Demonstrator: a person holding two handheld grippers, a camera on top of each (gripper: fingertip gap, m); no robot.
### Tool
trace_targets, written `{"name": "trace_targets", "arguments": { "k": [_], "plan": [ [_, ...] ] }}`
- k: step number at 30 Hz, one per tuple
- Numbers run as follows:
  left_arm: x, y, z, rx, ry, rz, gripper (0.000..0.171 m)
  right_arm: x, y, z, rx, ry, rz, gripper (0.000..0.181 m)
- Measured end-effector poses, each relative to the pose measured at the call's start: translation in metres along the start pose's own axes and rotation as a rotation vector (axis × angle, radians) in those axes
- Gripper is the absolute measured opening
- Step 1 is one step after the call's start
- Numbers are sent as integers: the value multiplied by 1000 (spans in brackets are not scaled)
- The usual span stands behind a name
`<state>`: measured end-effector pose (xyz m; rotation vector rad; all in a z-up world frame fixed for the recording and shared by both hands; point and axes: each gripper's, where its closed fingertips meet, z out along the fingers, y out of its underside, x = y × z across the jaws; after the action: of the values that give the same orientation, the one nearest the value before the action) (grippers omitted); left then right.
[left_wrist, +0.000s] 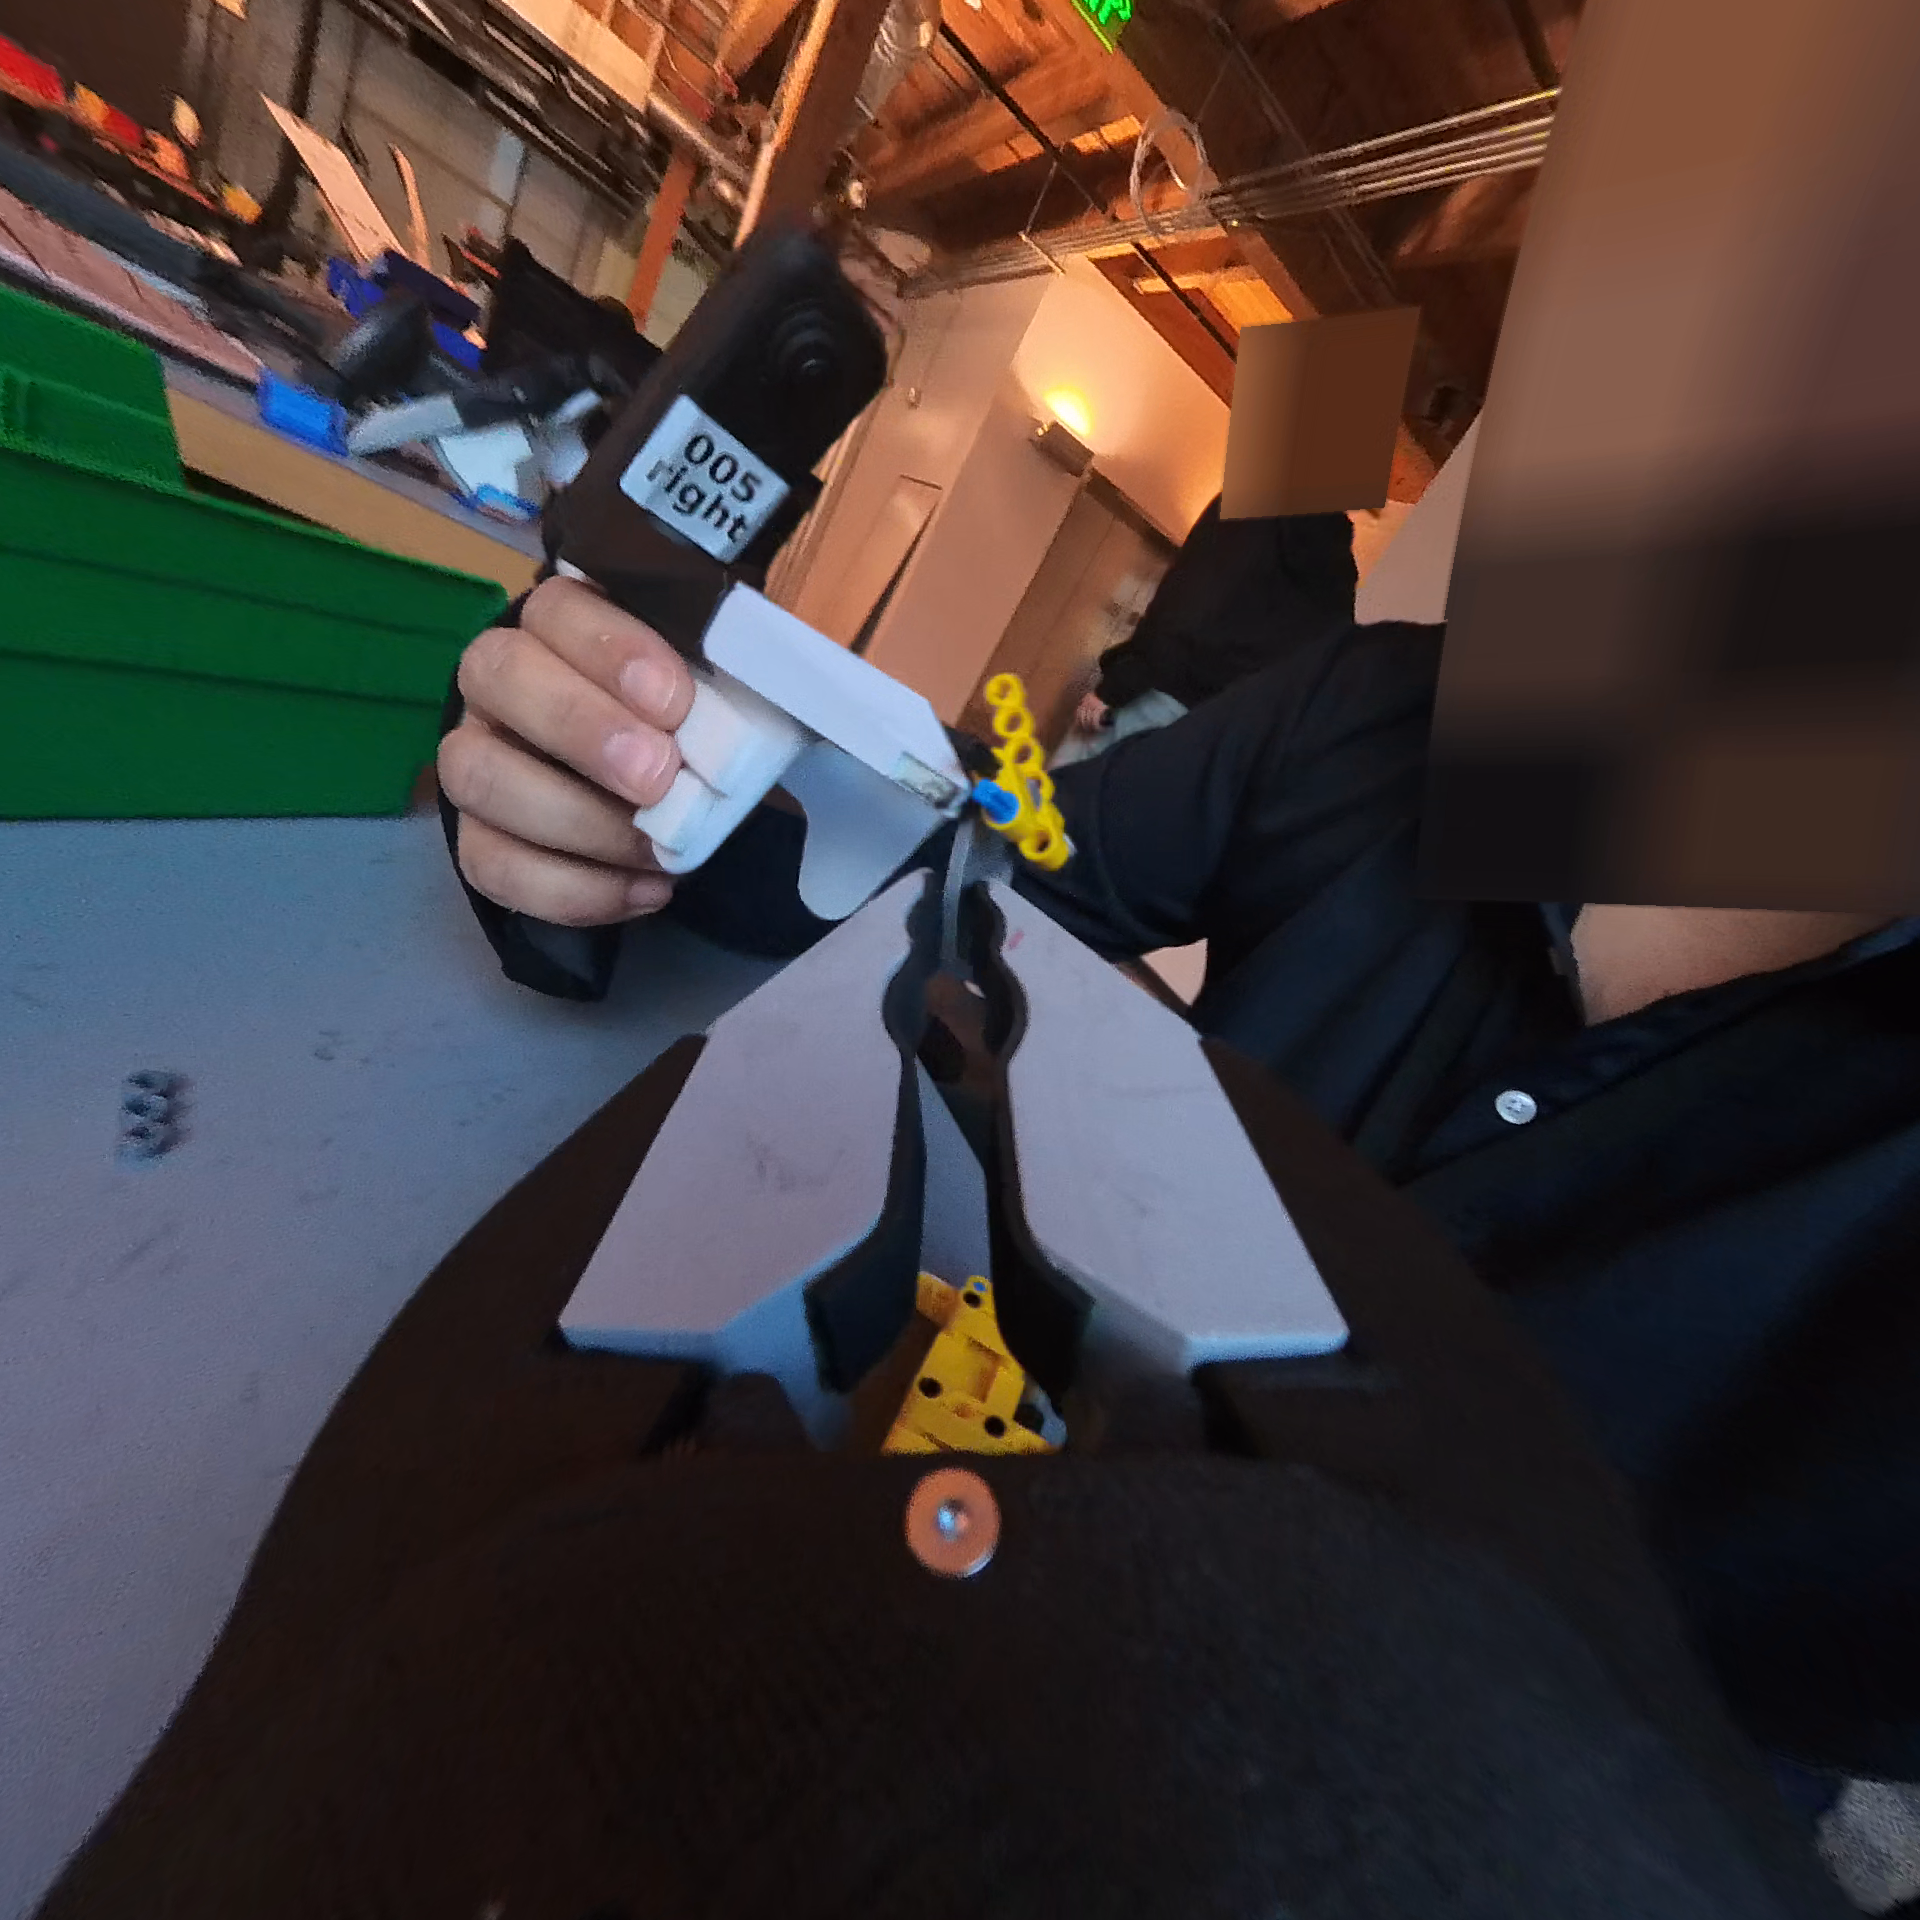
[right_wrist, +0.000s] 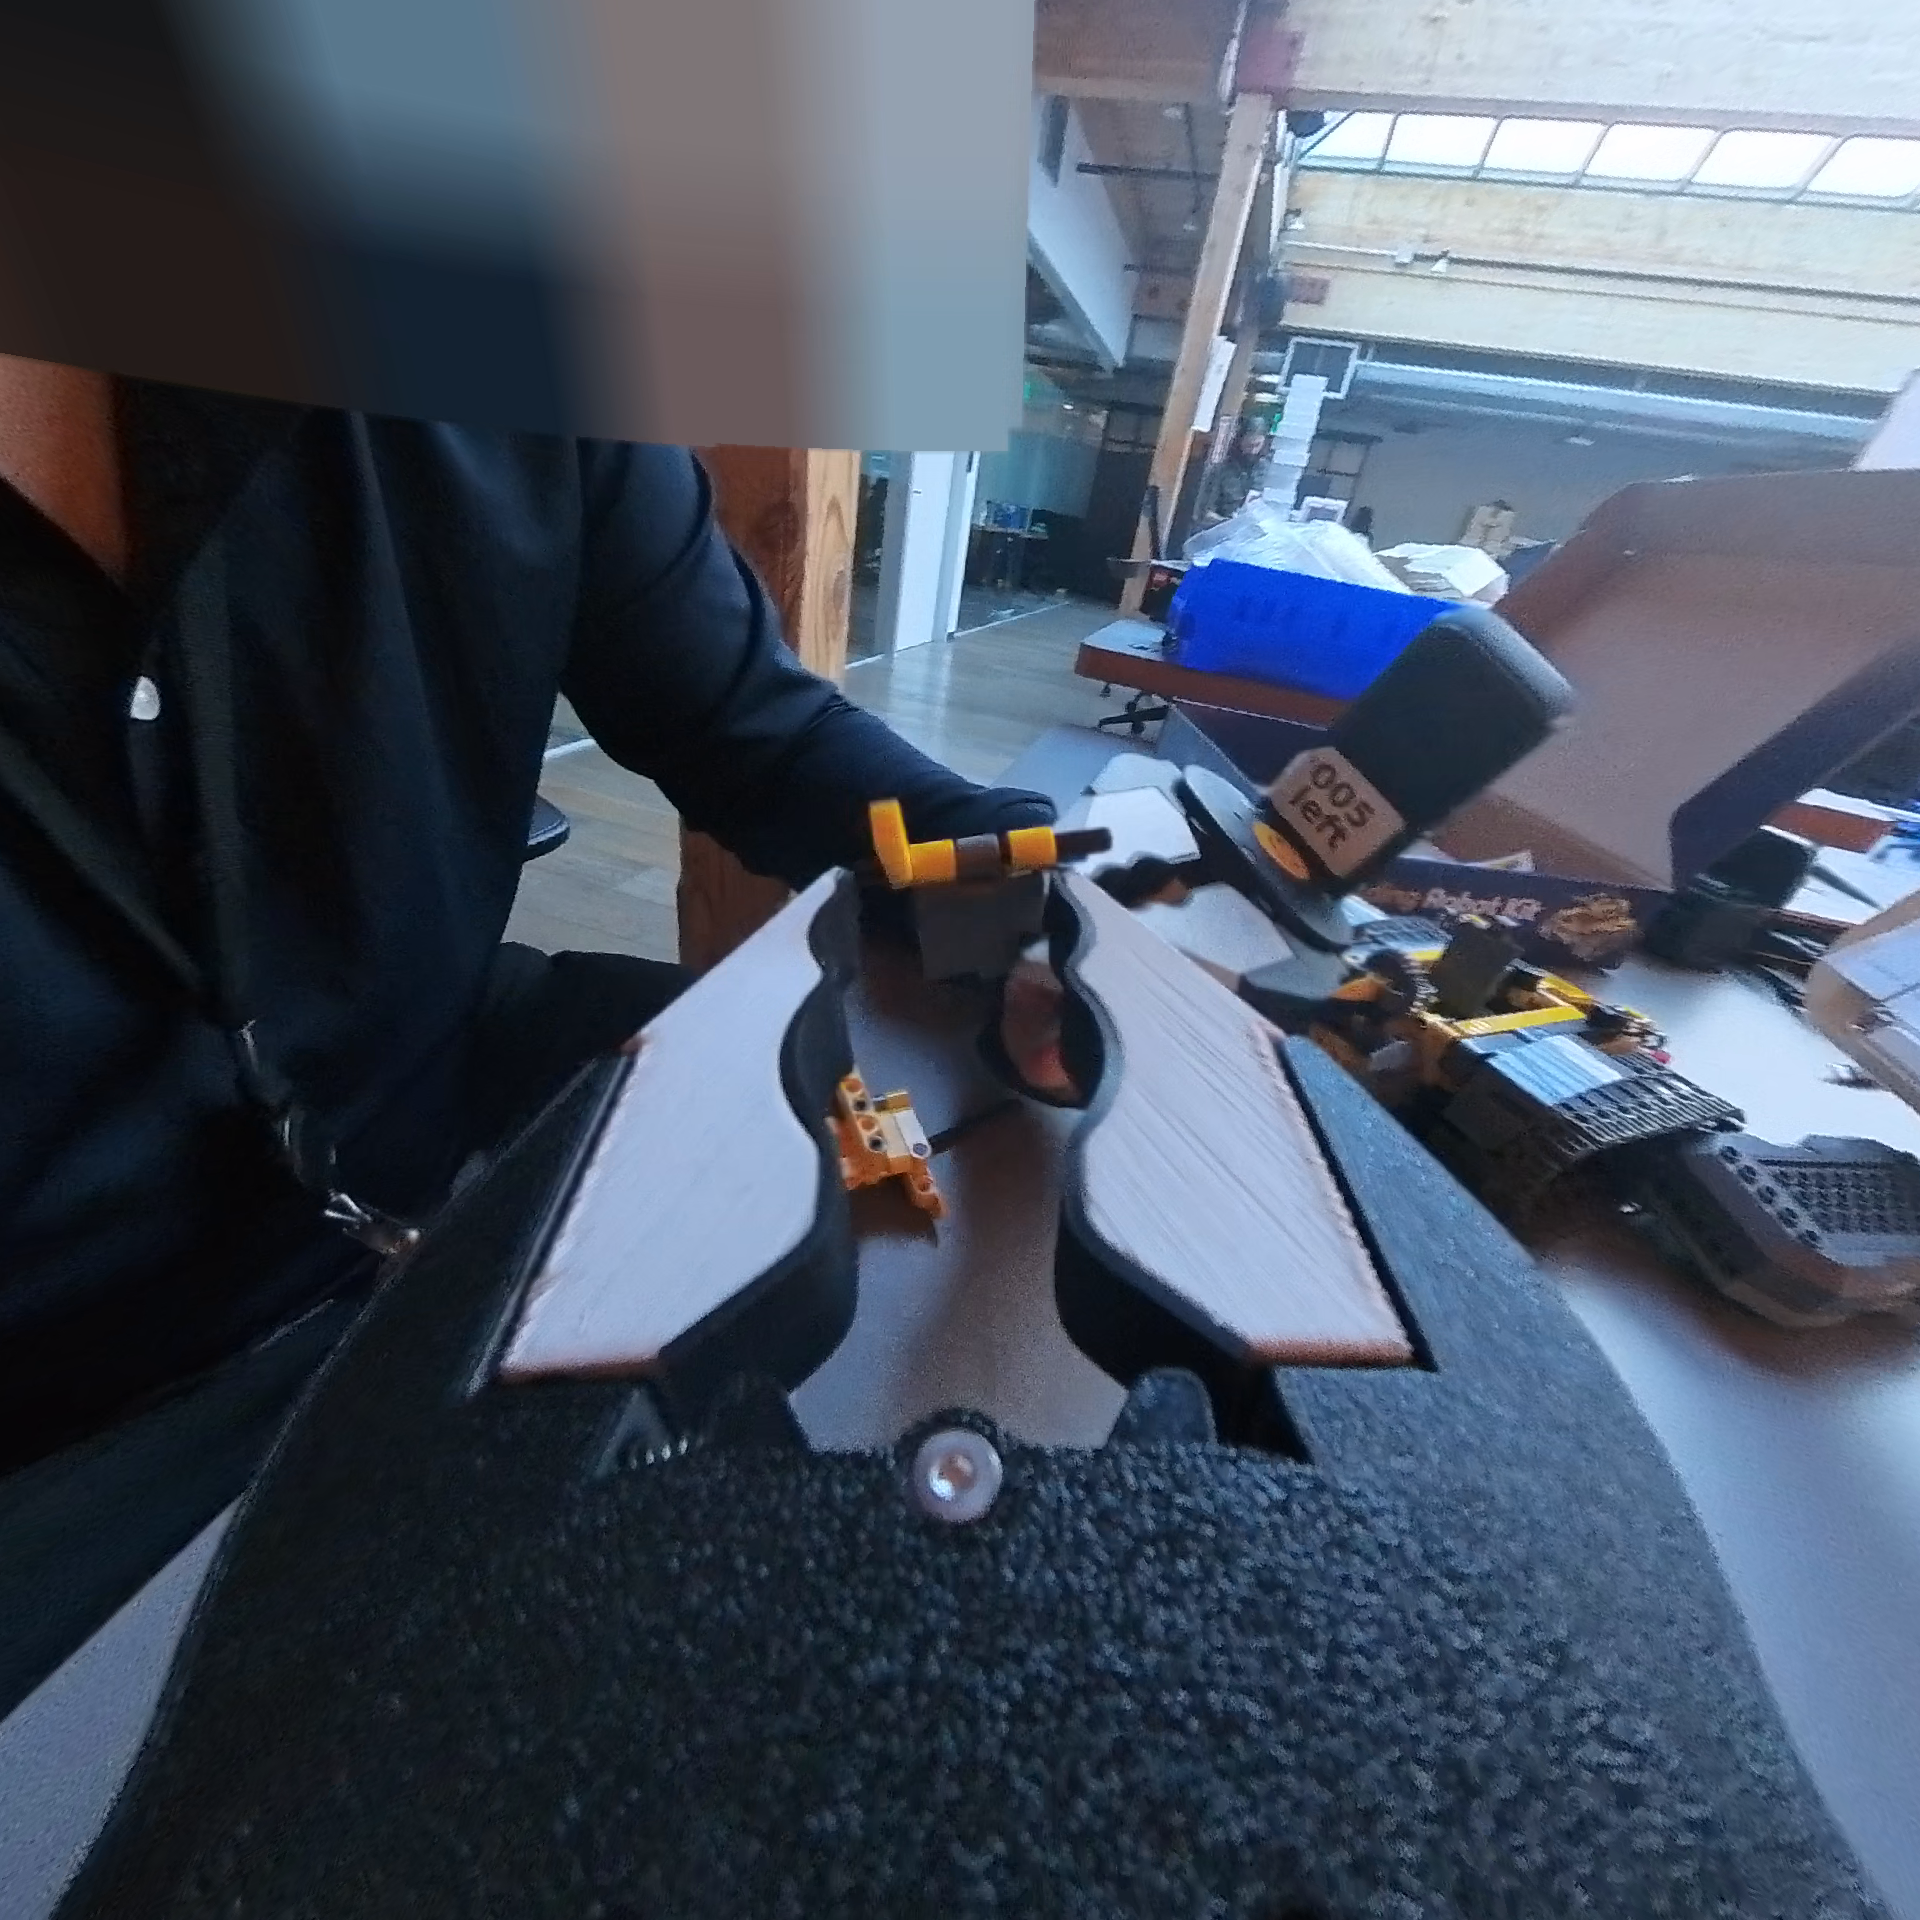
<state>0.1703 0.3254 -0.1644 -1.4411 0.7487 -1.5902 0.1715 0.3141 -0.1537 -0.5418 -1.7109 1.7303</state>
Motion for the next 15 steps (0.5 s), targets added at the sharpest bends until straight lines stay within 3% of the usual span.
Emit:
{"name": "trace_targets", "arguments": {
  "k": [2, 4, 15],
  "plan": [
    [0, -8, -5, 26, -31, 46, 1, 4, -5, -7, 24, 21, -8, 14],
    [-6, -11, -10, 24, -81, 67, 1, 13, -6, -12, 25, 73, -25, 6],
    [-37, -25, -30, 109, -290, 62, 0, 46, 29, -15, -129, 226, 78, 0]
  ]
}}
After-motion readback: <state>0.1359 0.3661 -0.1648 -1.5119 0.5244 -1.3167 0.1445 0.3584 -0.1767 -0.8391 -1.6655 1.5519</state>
